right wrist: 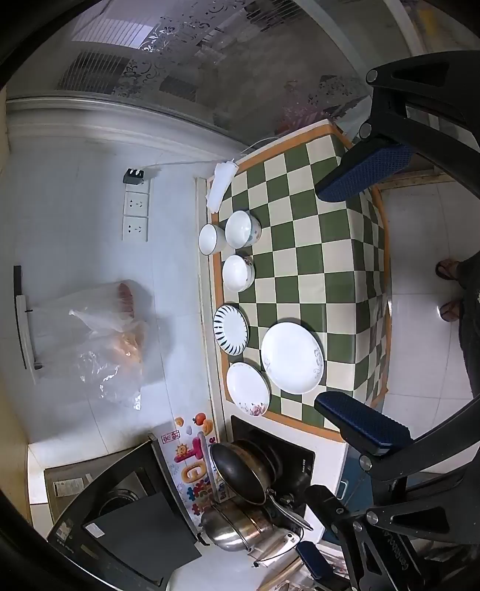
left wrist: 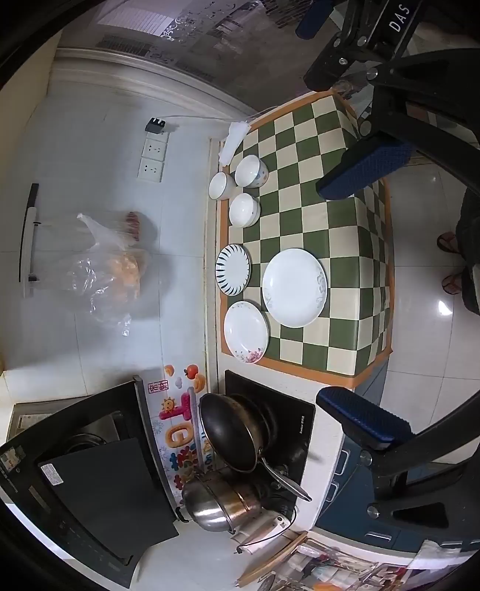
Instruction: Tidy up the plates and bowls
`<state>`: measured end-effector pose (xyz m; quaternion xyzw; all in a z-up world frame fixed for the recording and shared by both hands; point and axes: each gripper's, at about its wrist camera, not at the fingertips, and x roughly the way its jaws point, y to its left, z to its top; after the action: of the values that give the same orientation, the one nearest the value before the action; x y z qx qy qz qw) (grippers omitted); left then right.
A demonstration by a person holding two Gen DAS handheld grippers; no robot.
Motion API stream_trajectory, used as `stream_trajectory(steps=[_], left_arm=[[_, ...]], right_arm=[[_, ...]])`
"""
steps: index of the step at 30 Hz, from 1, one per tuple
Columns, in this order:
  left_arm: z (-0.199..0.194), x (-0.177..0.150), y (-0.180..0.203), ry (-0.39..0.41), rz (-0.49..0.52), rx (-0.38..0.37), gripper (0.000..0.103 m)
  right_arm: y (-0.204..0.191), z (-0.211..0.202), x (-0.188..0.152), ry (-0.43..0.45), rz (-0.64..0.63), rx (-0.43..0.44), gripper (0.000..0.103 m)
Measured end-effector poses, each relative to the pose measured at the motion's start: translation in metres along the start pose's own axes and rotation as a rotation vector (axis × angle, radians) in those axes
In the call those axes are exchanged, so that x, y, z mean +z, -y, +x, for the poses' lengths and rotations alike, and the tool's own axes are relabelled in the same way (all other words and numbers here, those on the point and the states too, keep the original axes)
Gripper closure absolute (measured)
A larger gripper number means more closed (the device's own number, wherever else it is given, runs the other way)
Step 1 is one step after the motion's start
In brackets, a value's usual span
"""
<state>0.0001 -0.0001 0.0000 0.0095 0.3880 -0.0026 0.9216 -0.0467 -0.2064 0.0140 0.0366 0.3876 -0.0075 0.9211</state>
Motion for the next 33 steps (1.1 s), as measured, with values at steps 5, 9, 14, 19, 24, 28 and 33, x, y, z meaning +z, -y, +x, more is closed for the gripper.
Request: stream_trajectory(steps=[5,9,14,19,24,28,33], left_arm=[[0.001,0.000,0.000,-0.002,-0.001,0.001,0.000],[0.001,-0.001,-0.001,-0.004,-0.001,0.001,0.000],[0.000,0.000,0.000,-0.003,0.003,0.004,0.000],[0.000,0.000,0.000,-0.003,0.005,0.006,0.000],[0.000,0.000,0.000,-0.003,0.005,0.005,0.000],[0.000,0.000,0.000,-0.003,0.006,0.007,0.000],[-0.001,0.000,-0.001,-0.001,0.005,0.005,0.000]], right_arm=[[0.000,0.002,0.000,-0.004,-0.003,-0.003,0.000],[0.000,0.002,-0.001,-0.005,-0.006,0.000,0.000],[0.000,0.002,0.005,-0.009,-0.001,-0.001,0.000],[0.000,0.008,-0.002,-0.019,-0.005,0.003,0.000],[0.000,0.014,-0.006,-0.017,-0.004,0.000,0.000],[0.001,0.014,-0.001,-0.020,-0.008,-0.003,0.000],[0.002,0.012,0.000,-0.014,-0.005,-0.006,0.000]])
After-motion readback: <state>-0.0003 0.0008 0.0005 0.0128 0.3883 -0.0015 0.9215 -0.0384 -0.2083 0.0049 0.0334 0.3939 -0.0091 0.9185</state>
